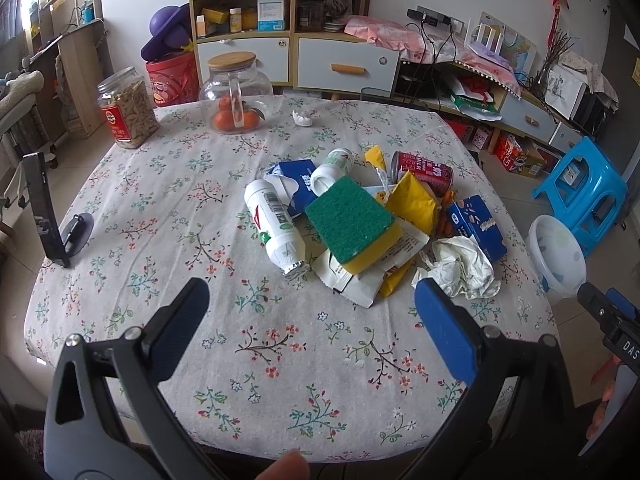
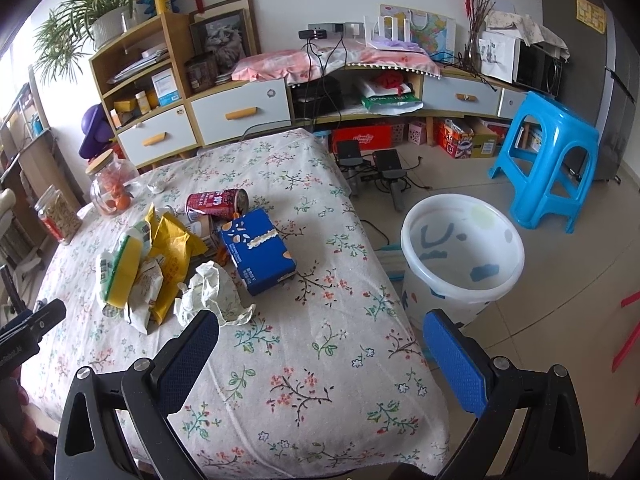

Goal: Collect trash
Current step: 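Move both grippers toward the trash pile on the table, then grasp the green sponge with the left gripper while the right gripper grasps the blue biscuit box, then carry both items over the white bucket and open both grippers to drop them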

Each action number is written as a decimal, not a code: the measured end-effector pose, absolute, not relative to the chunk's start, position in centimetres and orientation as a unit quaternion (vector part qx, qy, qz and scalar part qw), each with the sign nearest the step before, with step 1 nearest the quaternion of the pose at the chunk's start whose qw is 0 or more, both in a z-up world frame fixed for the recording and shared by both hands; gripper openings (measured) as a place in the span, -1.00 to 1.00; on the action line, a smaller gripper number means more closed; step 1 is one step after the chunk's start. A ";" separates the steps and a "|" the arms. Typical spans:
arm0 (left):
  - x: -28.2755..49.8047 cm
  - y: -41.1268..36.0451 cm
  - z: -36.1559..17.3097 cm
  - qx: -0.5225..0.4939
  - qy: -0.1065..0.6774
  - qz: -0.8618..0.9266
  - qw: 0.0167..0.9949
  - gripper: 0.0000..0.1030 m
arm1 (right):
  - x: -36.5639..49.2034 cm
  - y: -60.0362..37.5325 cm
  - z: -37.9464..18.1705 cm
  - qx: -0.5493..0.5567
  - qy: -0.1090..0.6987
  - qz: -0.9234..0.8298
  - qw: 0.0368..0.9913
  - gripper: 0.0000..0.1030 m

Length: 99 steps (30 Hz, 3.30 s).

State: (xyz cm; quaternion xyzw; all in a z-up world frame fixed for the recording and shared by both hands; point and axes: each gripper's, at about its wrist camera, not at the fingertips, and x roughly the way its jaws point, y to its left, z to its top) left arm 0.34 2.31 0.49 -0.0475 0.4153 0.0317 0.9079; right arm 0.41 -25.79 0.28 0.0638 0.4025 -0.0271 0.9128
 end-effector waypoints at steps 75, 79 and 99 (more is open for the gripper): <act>11.3 4.5 -3.1 -0.138 0.539 -0.043 0.830 0.32 | 19.1 -21.0 -8.1 0.035 0.602 0.069 0.795 0.31; 11.0 3.8 -2.3 -0.120 0.522 -0.042 0.843 0.31 | 18.2 -21.5 -6.6 0.039 0.583 0.070 0.808 0.30; 12.7 -5.8 -1.6 -0.055 0.497 -0.113 0.859 0.31 | 14.4 -39.1 -4.2 0.128 0.544 -0.063 0.827 0.30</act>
